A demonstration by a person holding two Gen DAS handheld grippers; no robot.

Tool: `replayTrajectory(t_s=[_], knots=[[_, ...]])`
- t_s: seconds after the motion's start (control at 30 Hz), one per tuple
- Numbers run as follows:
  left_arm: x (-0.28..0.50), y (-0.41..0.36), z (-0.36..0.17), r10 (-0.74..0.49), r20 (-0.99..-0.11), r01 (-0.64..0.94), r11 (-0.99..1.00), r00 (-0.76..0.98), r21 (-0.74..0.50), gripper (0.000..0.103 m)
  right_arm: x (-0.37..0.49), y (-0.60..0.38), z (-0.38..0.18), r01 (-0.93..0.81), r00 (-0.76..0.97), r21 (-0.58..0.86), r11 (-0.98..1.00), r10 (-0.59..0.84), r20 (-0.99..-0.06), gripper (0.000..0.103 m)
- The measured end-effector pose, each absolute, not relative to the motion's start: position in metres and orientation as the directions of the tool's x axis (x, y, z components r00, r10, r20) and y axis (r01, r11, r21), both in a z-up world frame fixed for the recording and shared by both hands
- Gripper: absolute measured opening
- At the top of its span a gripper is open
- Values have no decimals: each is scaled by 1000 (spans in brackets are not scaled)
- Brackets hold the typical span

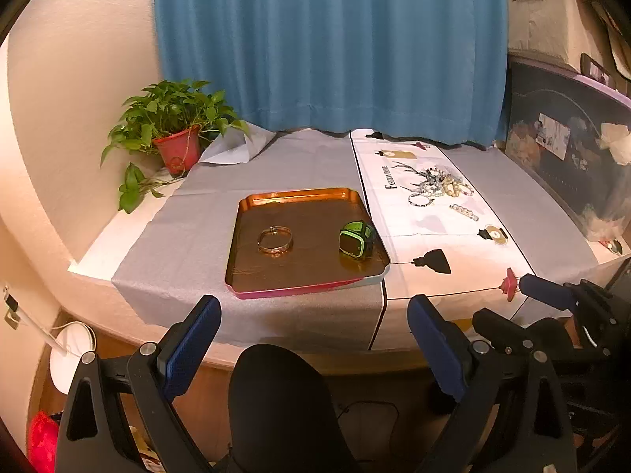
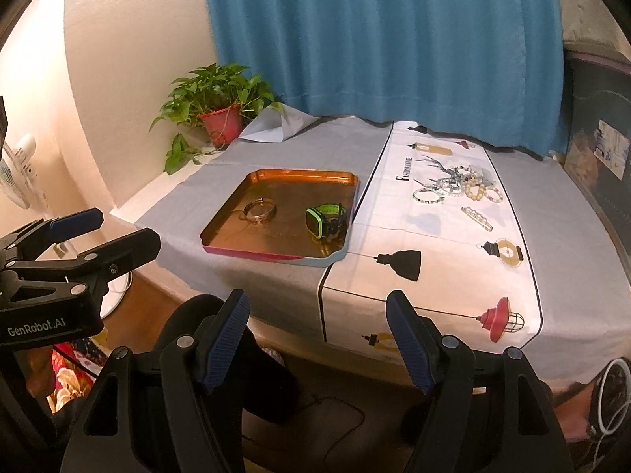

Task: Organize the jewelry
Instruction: 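Withdraw both tools from the tray, then grasp the pearl brooch pin with the right tool while the left tool grasps the beaded bracelet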

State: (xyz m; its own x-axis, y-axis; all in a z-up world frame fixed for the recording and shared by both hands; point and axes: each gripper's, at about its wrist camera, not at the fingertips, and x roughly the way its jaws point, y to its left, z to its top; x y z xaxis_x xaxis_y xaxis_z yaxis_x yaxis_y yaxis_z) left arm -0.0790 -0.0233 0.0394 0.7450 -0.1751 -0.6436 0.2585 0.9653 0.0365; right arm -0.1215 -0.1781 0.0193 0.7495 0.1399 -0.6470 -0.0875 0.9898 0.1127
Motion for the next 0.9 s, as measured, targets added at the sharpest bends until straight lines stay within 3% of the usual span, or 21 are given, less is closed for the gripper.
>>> replayTrajectory(t_s=[0.4, 0.9], knots=[[-43, -51, 36, -194, -679, 305, 951, 708, 46, 94, -101, -230, 5, 21, 752, 126, 992, 67, -656, 73], [80, -179, -4, -288, -768, 444, 896, 571, -6, 94, -41, -379, -48, 297, 674, 115, 948, -123, -729, 73]])
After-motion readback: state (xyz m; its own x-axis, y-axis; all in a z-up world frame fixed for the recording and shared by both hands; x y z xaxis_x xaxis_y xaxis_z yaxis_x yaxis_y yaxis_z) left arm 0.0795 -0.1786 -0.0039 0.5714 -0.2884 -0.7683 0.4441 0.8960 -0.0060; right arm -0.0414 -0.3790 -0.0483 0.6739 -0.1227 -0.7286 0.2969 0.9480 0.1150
